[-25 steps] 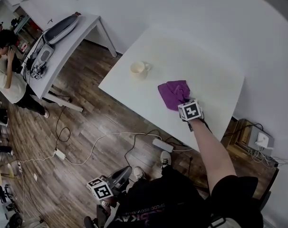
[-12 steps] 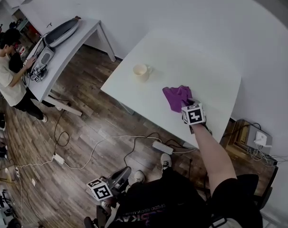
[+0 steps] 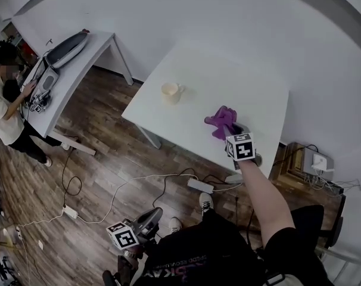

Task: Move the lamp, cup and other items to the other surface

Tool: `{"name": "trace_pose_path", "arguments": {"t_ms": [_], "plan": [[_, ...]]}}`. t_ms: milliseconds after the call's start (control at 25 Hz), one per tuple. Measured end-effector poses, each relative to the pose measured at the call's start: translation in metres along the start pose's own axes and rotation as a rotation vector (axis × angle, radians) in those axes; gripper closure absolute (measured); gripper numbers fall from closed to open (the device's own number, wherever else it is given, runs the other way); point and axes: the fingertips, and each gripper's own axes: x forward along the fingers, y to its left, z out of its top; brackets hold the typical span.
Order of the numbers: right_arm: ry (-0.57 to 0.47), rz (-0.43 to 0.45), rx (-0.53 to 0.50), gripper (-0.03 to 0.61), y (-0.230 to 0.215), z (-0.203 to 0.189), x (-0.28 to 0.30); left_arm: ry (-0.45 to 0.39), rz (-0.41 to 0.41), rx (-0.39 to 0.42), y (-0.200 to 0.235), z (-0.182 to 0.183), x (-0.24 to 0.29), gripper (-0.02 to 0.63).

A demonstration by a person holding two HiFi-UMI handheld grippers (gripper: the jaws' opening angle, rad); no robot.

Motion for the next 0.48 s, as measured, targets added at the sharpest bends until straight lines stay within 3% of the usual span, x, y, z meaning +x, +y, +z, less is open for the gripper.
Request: {"name": "trace_pose_path", "arguments": {"t_ms": [480], "plan": [[-0.098,-0.059,0.041,0.511,0.024,0.005,-0.083,0.067,-0.117,0.057,-0.008,0.001,-0.017,0.618]]}}
